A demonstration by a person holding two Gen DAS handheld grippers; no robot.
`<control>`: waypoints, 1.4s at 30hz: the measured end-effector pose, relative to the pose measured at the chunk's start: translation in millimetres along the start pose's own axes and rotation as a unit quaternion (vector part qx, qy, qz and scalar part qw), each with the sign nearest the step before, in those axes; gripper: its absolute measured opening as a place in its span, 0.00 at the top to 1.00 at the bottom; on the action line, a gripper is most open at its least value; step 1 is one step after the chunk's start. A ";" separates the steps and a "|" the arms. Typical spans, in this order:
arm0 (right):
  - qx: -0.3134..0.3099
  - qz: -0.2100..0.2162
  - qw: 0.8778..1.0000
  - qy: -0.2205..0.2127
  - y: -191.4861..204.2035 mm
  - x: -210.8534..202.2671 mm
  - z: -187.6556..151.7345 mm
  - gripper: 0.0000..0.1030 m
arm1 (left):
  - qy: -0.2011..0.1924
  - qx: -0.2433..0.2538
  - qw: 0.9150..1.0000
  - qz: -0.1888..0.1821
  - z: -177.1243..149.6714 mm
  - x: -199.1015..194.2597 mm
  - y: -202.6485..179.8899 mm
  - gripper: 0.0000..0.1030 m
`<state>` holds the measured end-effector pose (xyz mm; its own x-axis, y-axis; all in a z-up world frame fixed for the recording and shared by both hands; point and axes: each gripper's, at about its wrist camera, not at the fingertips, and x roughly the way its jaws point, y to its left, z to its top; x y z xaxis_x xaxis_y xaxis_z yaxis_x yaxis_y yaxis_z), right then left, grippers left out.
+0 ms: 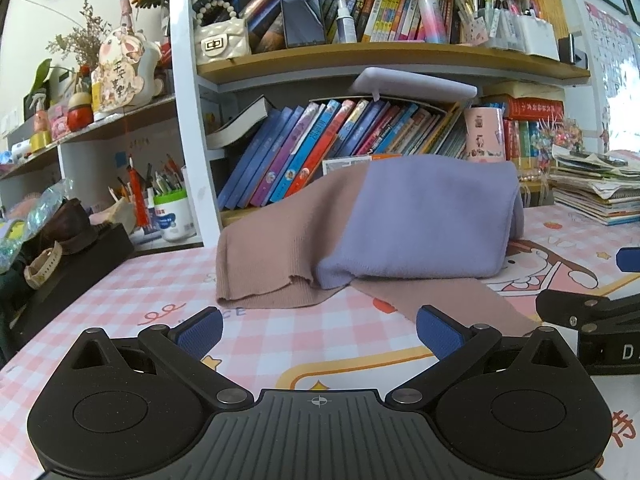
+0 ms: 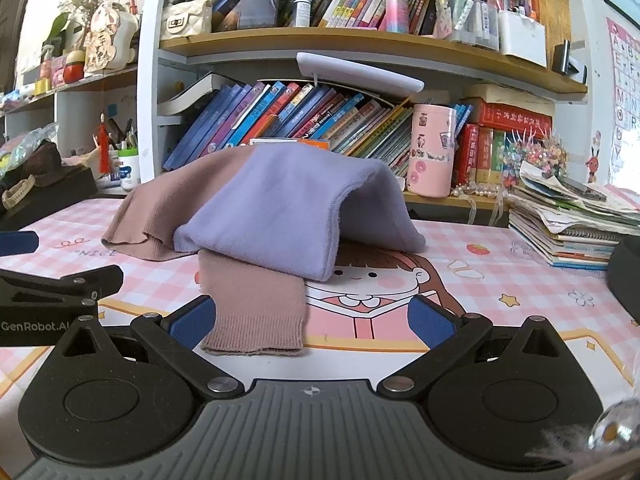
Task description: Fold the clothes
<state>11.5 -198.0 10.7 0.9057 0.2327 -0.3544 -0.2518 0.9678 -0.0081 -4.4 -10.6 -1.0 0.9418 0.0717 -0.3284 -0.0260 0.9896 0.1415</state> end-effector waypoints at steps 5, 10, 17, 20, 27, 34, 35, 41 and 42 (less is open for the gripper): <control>0.003 -0.005 1.000 -0.006 -1.0 -2.1 -0.1 0.00 | -0.016 0.000 1.000 0.003 -1.2 -5.4 0.2 0.00; 0.000 -0.005 1.000 -0.001 -0.2 -0.4 0.4 0.00 | -0.011 -0.004 1.000 -0.001 -0.2 -3.3 2.1 0.00; 0.002 -0.006 1.000 -0.010 -0.8 -3.7 0.3 0.00 | -0.020 -0.008 1.000 0.003 -1.0 -6.2 3.4 0.00; 0.000 -0.008 1.000 -0.012 0.2 -4.4 0.2 0.00 | -0.023 -0.010 1.000 0.007 -1.1 -7.3 3.3 0.00; 0.002 -0.014 1.000 -0.024 -0.4 -7.9 -0.1 0.00 | -0.025 -0.012 1.000 0.011 -1.0 -7.4 4.1 0.00; -0.014 -0.021 0.999 -0.034 5.3 -11.2 -0.7 0.00 | -0.027 -0.003 1.000 0.001 -1.2 -7.8 1.9 0.00; -0.018 -0.021 0.999 -0.032 6.4 -10.5 -0.8 0.00 | -0.022 -0.004 1.000 -0.005 -0.9 -6.0 2.6 0.00; -0.026 -0.002 1.000 -0.006 7.7 -1.6 0.0 0.00 | -0.012 -0.011 1.000 -0.016 -1.5 -2.8 4.7 0.00; -0.022 0.002 1.000 -0.002 6.4 -0.5 0.1 0.00 | -0.015 -0.010 1.000 -0.018 -2.0 -4.3 4.3 0.00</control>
<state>9.5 -191.9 10.9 0.9060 0.2378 -0.3503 -0.2710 0.9614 -0.0483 -9.2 -6.3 -0.9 0.9519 0.0318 -0.3049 0.0023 0.9938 0.1109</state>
